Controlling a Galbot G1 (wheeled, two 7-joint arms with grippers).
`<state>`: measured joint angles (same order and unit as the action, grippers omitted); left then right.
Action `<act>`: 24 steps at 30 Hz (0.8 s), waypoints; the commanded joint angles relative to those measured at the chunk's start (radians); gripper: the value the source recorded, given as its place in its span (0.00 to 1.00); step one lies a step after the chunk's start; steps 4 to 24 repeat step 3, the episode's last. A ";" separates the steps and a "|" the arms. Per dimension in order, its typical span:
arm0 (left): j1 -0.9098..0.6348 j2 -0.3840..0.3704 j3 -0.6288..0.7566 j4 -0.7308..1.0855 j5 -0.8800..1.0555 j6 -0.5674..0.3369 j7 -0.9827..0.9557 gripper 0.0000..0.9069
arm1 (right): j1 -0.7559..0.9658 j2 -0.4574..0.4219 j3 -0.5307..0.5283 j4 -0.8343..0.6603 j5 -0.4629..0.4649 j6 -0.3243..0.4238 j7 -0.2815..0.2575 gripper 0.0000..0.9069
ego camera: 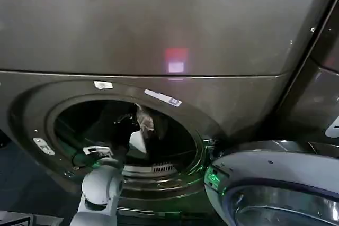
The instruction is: Grasp the clothes from the dryer.
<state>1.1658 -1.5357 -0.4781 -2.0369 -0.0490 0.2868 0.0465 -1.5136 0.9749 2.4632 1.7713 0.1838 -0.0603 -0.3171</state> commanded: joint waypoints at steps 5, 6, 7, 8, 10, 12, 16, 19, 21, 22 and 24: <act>-0.002 0.000 0.001 -0.005 0.009 0.006 0.001 0.00 | -0.002 -0.003 0.006 -0.009 -0.010 0.005 0.006 1.00; -0.002 0.000 0.001 -0.005 0.009 0.006 0.001 0.00 | -0.002 -0.003 0.006 -0.009 -0.010 0.005 0.006 1.00; -0.002 0.000 0.001 -0.005 0.009 0.006 0.001 0.00 | -0.002 -0.003 0.006 -0.009 -0.010 0.005 0.006 1.00; -0.002 0.000 0.001 -0.005 0.009 0.006 0.001 0.00 | -0.002 -0.003 0.006 -0.009 -0.010 0.005 0.006 1.00; -0.002 0.000 0.001 -0.005 0.009 0.006 0.001 0.00 | -0.002 -0.003 0.006 -0.009 -0.010 0.005 0.006 1.00; -0.002 0.000 0.001 -0.005 0.009 0.006 0.001 0.00 | -0.002 -0.003 0.006 -0.009 -0.010 0.005 0.006 1.00; -0.002 0.000 0.001 -0.005 0.009 0.006 0.001 0.00 | -0.002 -0.003 0.006 -0.009 -0.010 0.005 0.006 1.00; -0.002 0.000 0.001 -0.005 0.009 0.006 0.001 0.00 | -0.002 -0.003 0.006 -0.009 -0.010 0.005 0.006 1.00; -0.002 0.000 0.001 -0.005 0.009 0.006 0.001 0.00 | -0.002 -0.003 0.006 -0.009 -0.010 0.005 0.006 1.00; -0.002 0.000 0.001 -0.005 0.009 0.006 0.001 0.00 | -0.002 -0.003 0.006 -0.009 -0.010 0.005 0.006 1.00; -0.002 0.000 0.001 -0.005 0.009 0.006 0.001 0.00 | -0.002 -0.003 0.006 -0.009 -0.010 0.005 0.006 1.00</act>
